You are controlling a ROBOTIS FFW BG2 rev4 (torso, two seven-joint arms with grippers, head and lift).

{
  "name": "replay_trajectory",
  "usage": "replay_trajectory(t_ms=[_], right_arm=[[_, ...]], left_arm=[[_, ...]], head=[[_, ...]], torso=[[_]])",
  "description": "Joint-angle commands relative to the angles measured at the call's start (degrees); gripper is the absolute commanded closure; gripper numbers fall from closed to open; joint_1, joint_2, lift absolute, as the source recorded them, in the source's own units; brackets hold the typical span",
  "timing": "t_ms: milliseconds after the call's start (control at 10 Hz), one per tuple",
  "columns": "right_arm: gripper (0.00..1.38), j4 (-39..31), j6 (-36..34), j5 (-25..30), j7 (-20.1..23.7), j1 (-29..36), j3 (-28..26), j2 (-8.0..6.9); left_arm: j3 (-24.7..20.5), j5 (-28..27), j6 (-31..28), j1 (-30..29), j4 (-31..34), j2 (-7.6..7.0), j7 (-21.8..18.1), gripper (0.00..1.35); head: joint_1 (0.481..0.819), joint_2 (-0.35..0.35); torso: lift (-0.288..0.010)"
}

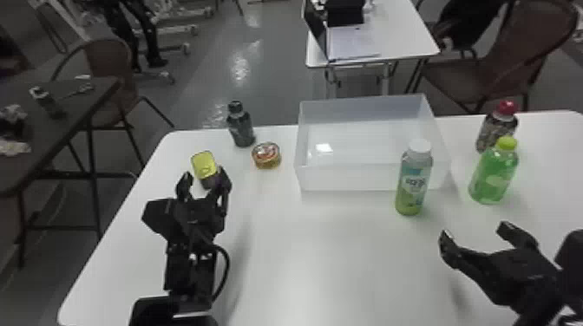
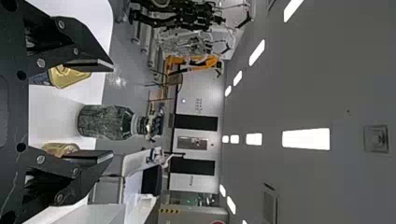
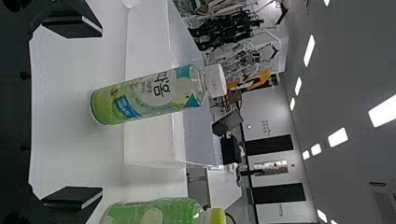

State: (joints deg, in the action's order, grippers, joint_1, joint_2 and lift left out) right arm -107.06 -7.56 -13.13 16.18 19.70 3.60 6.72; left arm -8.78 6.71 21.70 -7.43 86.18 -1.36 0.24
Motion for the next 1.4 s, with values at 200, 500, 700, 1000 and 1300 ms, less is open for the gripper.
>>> replay_trajectory(t_ms=[200,500,700,1000,1300], right_arm=[[0.1,0.1,0.0,0.0,0.0,0.1,-0.4,0.22],[0.1,-0.4,-0.2,0.4,-0.4,0.3,-0.9,1.28],[0.1,-0.3,-0.3,0.1,-1.0,-0.2,-0.9,1.45],[0.1,-0.1,-0.3,0.0,-1.0,-0.3,-0.8,1.45],[0.1,-0.1,-0.4,-0.2,-1.0,-0.2,-0.8,1.36]], left_arm=[[0.2,4.8,2.6,-9.0,4.9,1.5,-3.1,0.0],[-1.1,6.9,2.2,-13.7,5.0,1.5,-9.1,0.0],[-2.5,6.5,3.0,-13.8,5.3,1.5,-12.3,0.13],[-9.1,3.8,-0.7,-13.1,7.7,1.5,-20.7,0.16],[-16.3,5.2,-9.5,-10.2,13.7,1.5,-34.2,0.16]], head=[[0.695,0.201],[0.695,0.194],[0.695,0.186],[0.695,0.189],[0.695,0.204]], torso=[[-0.13],[-0.13],[-0.13],[-0.13],[-0.13]])
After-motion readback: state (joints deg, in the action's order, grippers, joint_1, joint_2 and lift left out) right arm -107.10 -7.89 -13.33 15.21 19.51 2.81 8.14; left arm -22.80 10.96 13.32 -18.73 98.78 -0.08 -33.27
